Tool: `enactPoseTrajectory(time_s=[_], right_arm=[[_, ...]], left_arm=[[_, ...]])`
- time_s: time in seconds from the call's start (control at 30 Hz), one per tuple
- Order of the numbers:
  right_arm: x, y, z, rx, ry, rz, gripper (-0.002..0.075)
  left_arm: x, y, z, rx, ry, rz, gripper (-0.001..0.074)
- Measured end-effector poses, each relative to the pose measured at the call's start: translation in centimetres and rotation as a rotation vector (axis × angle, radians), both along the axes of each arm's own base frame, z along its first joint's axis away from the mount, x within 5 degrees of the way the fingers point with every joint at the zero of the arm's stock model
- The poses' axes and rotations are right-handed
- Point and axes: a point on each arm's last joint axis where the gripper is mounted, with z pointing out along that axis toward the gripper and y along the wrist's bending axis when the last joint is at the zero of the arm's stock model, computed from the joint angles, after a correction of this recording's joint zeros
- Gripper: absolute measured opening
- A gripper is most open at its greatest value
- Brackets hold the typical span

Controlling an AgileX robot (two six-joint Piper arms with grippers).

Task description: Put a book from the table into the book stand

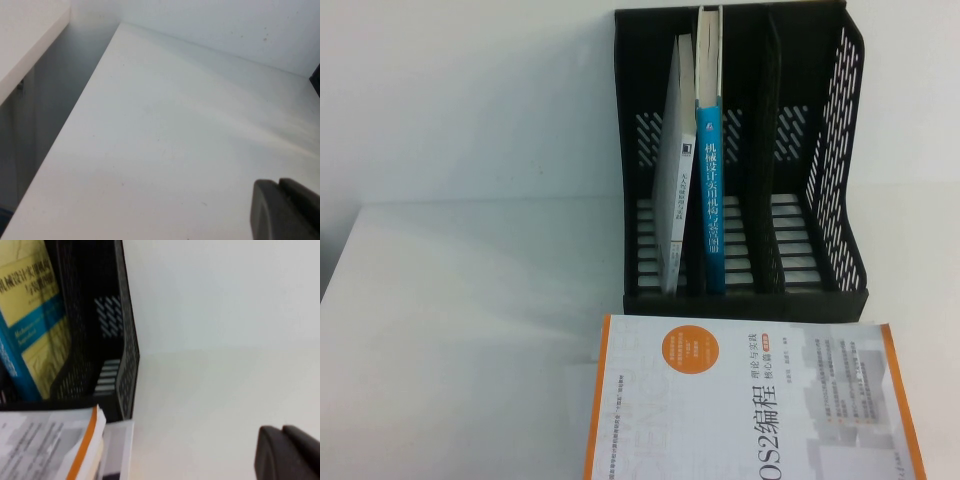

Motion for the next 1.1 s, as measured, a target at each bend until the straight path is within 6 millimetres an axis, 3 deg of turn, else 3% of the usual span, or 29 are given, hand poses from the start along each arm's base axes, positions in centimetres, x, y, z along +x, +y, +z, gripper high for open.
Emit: enactPoseTrajectory(time_s=[0.17, 1.1], right_arm=[[0.7, 0.2, -5.5, 0.085, 0.162, -0.003, -0.0003], [0.7, 0.2, -5.7, 0.085, 0.175, -0.004, -0.0003]], left_arm=[[0.0, 0.0, 0.0, 0.000, 0.002, 0.000, -0.0002], [0.0, 0.0, 0.0, 0.000, 0.002, 0.009, -0.0002]])
